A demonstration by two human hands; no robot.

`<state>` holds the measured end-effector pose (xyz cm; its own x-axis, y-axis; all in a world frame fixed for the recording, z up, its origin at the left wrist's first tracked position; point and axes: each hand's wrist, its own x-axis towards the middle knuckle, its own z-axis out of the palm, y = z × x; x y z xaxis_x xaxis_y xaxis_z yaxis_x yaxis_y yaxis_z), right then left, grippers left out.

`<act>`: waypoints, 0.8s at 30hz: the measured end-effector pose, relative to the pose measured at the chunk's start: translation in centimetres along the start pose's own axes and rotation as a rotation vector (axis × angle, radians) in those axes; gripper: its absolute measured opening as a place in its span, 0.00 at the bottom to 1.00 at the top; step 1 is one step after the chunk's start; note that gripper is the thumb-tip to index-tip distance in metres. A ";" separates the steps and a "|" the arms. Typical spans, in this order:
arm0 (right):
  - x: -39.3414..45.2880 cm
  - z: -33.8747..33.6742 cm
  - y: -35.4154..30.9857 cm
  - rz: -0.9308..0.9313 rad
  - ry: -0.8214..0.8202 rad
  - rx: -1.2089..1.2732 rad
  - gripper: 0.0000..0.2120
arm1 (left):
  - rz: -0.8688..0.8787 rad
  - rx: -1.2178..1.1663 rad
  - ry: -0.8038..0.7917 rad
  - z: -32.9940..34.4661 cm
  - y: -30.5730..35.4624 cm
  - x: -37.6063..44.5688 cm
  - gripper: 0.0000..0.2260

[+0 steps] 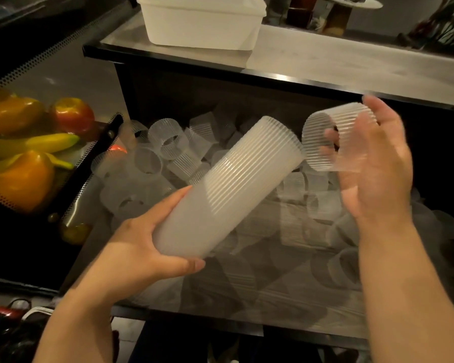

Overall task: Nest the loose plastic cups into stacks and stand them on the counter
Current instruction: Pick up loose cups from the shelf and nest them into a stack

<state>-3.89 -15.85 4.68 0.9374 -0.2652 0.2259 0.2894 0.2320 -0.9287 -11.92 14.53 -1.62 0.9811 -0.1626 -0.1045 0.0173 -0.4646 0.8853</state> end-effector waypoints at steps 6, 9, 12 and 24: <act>1.0 1.7 -2.2 0.096 -0.177 -0.044 0.14 | 0.021 0.011 -0.077 -0.4 0.9 -0.4 0.48; 1.5 2.0 -2.7 0.126 -0.242 -0.088 0.15 | 0.021 0.030 -0.129 -0.4 1.2 -0.5 0.48; 1.5 2.2 -2.7 0.159 -0.343 -0.184 0.14 | 0.022 0.033 -0.139 -0.3 1.7 -0.6 0.48; 1.2 2.4 -2.7 0.176 -0.420 -0.283 0.14 | 0.016 0.043 -0.134 -0.5 2.0 -0.6 0.47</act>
<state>-3.08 -14.53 8.13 0.9807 0.1659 0.1038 0.1115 -0.0381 -0.9930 -12.37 14.11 0.39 0.9467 -0.2838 -0.1526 -0.0093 -0.4976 0.8674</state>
